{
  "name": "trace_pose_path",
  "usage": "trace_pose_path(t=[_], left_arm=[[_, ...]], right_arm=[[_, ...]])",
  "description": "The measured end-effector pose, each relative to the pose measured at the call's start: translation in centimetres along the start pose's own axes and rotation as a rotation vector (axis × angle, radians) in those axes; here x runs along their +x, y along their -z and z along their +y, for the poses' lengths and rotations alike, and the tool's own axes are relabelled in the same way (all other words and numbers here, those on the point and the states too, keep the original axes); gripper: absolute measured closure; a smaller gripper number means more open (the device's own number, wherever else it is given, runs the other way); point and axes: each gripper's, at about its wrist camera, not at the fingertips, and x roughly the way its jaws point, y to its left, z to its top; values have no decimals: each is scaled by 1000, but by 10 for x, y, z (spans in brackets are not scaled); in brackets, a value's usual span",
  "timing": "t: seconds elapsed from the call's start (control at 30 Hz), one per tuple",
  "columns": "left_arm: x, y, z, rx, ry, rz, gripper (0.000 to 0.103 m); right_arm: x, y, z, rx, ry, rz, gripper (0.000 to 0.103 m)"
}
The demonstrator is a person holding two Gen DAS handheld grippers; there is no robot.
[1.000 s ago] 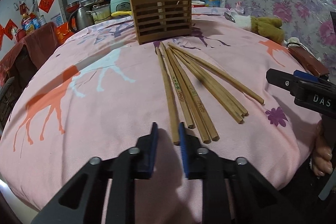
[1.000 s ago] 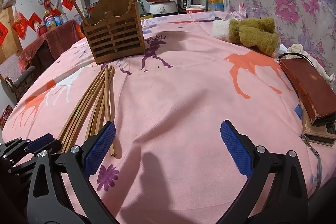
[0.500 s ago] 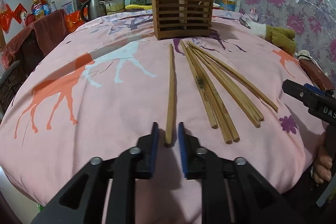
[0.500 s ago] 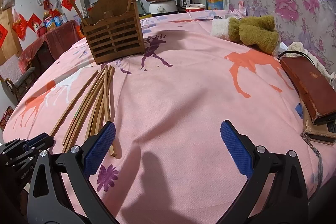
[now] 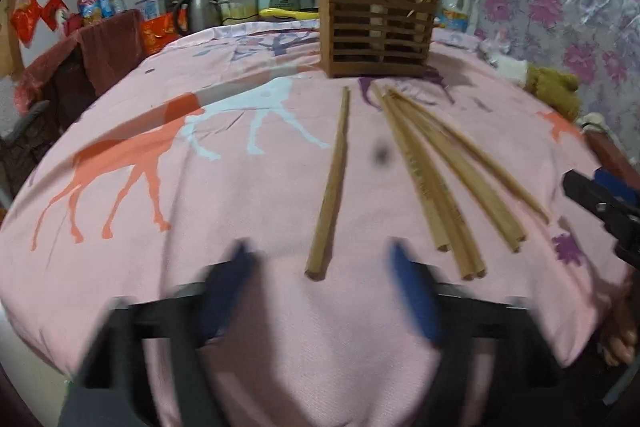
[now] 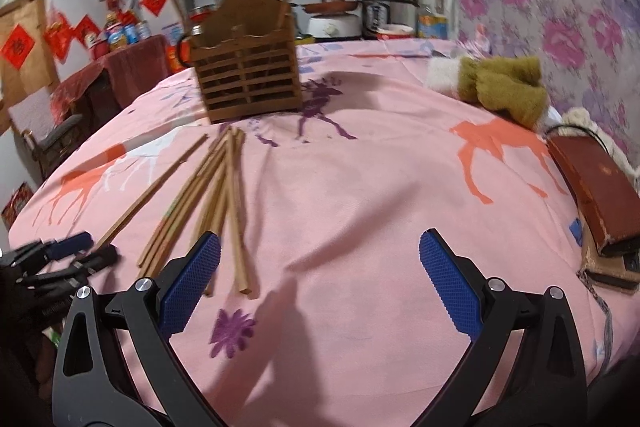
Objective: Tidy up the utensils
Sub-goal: 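Grasp another chopstick with the left gripper, pull it aside, release, then grasp a chopstick with the right gripper while the left grasps the separated chopstick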
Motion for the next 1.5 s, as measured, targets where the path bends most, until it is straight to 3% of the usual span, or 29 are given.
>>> trace_pose_path(t=[0.07, 0.23, 0.33, 0.57, 0.8, 0.9, 1.1, 1.33, 1.5], left_arm=[[1, 0, 1, -5, 4, -1, 19], [1, 0, 2, -6, 3, -2, 17], [2, 0, 2, -8, -2, 0, 13], [2, 1, 4, -13, -5, 2, 9], [3, 1, 4, -13, -4, 2, 8], [2, 1, 4, -13, -5, 2, 8], [3, 0, 6, -23, -12, 2, 8], [3, 0, 9, -36, -15, 3, 8], [1, 0, 11, -44, -10, -7, 23]], right_arm=[[-2, 1, 8, -43, -25, -1, 18], [4, 5, 17, -87, -94, 44, 53], [6, 6, 16, -81, -119, 59, 59], [13, 9, 18, -85, -150, 104, 60], [22, 10, 18, -79, -145, 145, 79], [22, 11, 20, -91, -146, 141, 92], [17, 6, 6, -38, -43, 104, 97], [24, 7, 0, -15, -58, 137, 94], [28, 7, -1, -7, -61, 150, 94]])
